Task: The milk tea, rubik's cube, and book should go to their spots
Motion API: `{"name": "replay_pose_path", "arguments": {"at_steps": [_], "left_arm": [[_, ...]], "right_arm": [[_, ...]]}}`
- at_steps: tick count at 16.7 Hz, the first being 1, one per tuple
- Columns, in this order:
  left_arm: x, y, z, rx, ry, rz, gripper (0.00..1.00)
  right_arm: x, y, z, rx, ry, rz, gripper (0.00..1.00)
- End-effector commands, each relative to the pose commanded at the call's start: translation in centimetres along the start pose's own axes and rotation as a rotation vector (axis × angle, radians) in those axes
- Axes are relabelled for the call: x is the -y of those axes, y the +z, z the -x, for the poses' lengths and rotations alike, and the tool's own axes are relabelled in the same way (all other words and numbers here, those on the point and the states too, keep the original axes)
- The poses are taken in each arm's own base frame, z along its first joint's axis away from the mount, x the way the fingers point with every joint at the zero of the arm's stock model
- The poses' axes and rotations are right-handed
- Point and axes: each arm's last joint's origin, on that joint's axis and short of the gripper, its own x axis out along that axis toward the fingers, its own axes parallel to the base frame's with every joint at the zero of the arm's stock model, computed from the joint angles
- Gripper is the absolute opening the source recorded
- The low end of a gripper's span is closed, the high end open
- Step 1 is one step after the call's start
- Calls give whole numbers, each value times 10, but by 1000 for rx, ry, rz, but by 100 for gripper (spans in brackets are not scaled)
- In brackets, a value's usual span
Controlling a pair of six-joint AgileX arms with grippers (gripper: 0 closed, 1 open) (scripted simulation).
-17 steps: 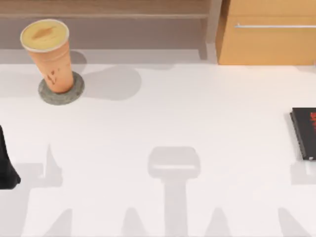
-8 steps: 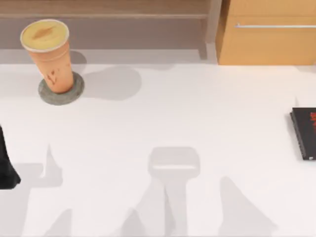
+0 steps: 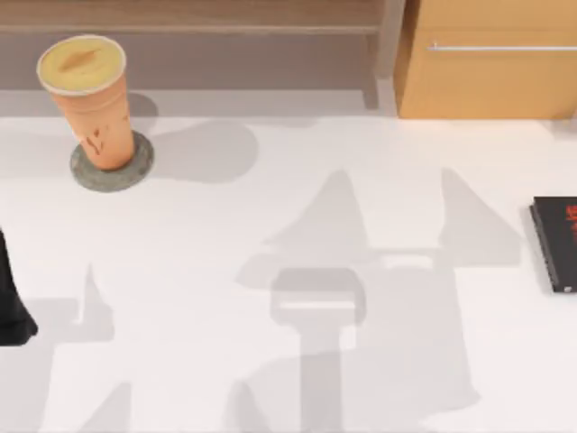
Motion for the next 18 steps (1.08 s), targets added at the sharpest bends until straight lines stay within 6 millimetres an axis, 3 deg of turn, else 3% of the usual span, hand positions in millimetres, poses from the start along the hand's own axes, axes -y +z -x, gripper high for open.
{"name": "replay_pose_path", "arguments": {"at_steps": [4,8,12,18], "left_arm": [[0,0,0,0,0,0,100],[0,0,0,0,0,0,100],[0,0,0,0,0,0,100],[0,0,0,0,0,0,100]], "right_arm": [[47,-24,-62,-12,-1,-6,100],[85,-52,-101,-7,-2,-6,100],[104,-65,-117,11,0,1,100],[102,-66,-119,10,2,1,100]]}}
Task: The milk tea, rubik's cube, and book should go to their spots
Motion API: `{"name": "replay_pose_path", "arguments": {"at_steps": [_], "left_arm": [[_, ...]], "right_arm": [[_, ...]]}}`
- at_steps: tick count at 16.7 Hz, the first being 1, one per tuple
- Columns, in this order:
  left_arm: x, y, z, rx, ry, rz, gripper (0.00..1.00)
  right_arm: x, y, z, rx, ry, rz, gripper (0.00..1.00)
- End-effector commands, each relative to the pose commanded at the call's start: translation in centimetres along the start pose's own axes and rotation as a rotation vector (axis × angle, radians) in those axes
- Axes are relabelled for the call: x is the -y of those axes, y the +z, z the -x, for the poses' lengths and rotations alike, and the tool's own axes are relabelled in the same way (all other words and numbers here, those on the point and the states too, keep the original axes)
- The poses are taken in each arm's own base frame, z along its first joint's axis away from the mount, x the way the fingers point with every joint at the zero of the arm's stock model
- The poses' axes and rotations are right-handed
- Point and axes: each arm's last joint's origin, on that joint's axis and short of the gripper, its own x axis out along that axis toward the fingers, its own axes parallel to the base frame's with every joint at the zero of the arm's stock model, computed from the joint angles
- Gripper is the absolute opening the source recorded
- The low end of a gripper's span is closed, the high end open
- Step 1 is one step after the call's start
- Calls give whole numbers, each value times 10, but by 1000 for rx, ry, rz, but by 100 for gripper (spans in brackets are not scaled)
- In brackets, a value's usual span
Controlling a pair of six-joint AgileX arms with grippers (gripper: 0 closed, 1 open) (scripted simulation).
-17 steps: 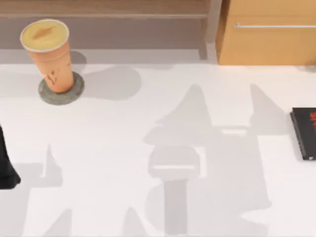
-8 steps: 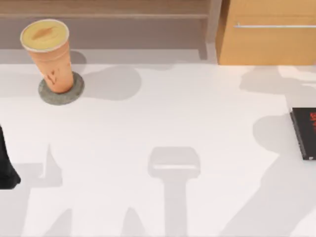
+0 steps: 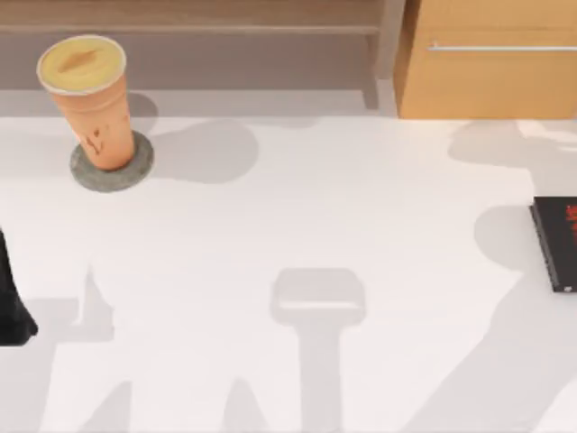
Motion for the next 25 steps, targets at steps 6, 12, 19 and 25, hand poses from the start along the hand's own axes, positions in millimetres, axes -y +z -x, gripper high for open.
{"name": "replay_pose_path", "arguments": {"at_steps": [6,12,19,25], "left_arm": [[0,0,0,0,0,0,100],[0,0,0,0,0,0,100],[0,0,0,0,0,0,100],[0,0,0,0,0,0,100]], "right_arm": [[3,3,-23,11,-2,5,100],[2,1,-29,4,-2,2,92],[2,1,-29,4,-2,2,40],[2,1,-29,4,-2,2,0]]}}
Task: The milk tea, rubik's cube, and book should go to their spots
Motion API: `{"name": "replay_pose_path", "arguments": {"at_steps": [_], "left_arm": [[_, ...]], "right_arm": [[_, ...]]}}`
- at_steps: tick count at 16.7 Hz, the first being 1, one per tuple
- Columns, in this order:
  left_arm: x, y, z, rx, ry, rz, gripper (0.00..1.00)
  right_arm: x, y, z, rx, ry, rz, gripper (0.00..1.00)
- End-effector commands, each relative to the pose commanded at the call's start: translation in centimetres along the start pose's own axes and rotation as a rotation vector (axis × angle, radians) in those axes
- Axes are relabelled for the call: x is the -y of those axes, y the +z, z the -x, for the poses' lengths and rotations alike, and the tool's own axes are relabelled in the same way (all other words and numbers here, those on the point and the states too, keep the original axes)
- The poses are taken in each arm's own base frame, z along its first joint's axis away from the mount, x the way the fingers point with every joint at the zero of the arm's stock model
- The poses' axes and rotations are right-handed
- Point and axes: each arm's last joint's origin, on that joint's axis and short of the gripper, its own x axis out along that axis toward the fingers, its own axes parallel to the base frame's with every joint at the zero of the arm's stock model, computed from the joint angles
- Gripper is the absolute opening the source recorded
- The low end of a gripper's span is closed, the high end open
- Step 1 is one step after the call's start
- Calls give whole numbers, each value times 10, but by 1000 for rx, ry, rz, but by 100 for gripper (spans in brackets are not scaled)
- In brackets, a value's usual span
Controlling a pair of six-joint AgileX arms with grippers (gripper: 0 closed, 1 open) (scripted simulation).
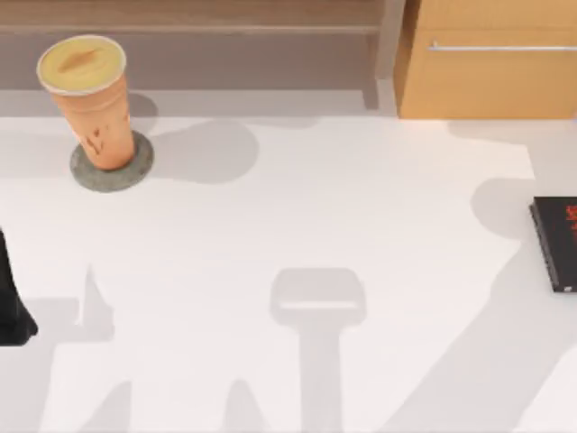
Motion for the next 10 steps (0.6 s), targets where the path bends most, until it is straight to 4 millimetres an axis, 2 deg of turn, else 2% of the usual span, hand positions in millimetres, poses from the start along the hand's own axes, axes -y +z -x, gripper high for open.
{"name": "replay_pose_path", "arguments": {"at_steps": [10], "left_arm": [[0,0,0,0,0,0,100]], "right_arm": [[1,4,4,2,-3,0,0]]}}
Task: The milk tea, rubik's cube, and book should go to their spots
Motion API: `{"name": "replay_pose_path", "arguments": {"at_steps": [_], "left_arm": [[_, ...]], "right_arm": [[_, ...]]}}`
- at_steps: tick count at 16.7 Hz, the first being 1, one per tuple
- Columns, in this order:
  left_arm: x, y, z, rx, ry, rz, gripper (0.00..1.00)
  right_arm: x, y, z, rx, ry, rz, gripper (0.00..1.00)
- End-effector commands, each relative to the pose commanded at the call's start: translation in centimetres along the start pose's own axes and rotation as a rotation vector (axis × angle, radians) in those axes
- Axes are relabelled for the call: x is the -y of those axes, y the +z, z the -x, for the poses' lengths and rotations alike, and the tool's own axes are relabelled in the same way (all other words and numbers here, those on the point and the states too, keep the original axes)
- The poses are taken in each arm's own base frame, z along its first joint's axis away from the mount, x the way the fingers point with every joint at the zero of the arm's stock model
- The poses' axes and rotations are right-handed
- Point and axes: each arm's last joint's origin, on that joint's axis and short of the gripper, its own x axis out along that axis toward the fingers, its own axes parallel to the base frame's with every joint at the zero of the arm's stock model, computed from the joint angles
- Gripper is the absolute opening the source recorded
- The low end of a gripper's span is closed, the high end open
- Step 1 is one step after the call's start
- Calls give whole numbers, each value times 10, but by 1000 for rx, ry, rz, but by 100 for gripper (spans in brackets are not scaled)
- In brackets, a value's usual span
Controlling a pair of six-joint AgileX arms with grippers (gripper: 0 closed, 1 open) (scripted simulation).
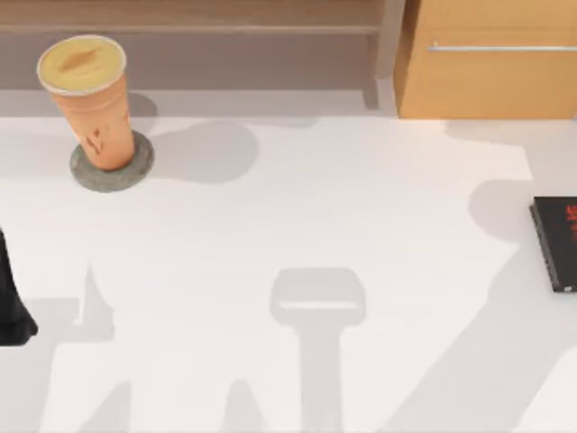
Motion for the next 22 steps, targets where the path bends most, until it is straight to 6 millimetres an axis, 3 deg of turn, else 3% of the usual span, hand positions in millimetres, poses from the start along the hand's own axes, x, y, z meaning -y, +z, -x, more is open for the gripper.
{"name": "replay_pose_path", "arguments": {"at_steps": [7,10,13,17,22], "left_arm": [[0,0,0,0,0,0,100],[0,0,0,0,0,0,100],[0,0,0,0,0,0,100],[0,0,0,0,0,0,100],[0,0,0,0,0,0,100]], "right_arm": [[-2,6,5,1,5,-2,0],[-6,16,16,24,-22,-54,0],[-17,27,42,67,-70,-185,0],[-38,30,91,132,-137,-458,0],[-77,4,155,177,-161,-877,0]]}}
